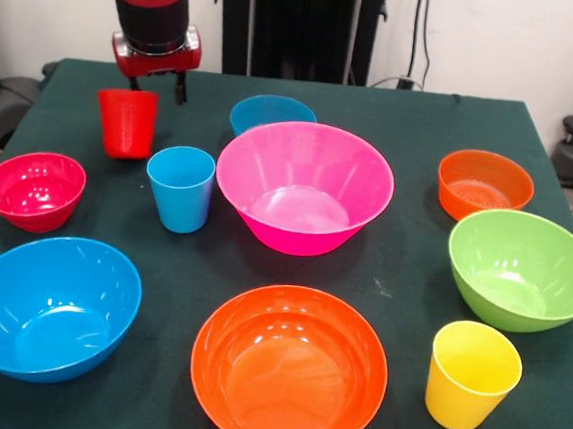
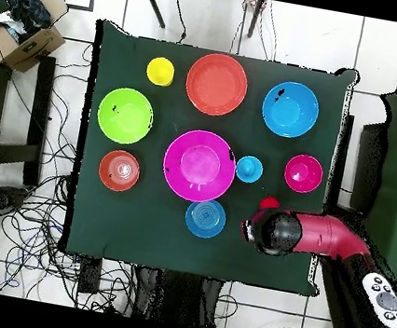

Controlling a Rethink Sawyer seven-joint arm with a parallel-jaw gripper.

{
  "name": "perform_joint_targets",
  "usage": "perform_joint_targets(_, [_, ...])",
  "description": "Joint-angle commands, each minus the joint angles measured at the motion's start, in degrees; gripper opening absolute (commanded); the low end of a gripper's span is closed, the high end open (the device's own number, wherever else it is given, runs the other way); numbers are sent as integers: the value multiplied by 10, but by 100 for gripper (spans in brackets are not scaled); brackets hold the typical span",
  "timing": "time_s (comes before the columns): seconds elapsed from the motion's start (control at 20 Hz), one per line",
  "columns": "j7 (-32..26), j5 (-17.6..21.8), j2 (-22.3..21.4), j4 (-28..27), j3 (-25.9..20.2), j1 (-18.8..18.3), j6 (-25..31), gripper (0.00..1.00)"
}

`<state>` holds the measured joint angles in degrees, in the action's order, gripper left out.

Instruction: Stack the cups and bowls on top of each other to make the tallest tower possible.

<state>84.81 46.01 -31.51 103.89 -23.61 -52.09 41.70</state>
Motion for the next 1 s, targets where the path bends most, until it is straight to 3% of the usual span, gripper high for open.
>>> perform_joint_targets(0.05, [-1,10,22,16,-17,6,-61,100])
perform_joint_targets(0.25, [-40,30,-3,5,-47,5,-89,100])
perform_joint_targets(0.4, [-66,19,-19,14,-71,-7,-89,100])
perform_joint_targets(1.0, [-55,41,-37,1,-80,4,-120,100])
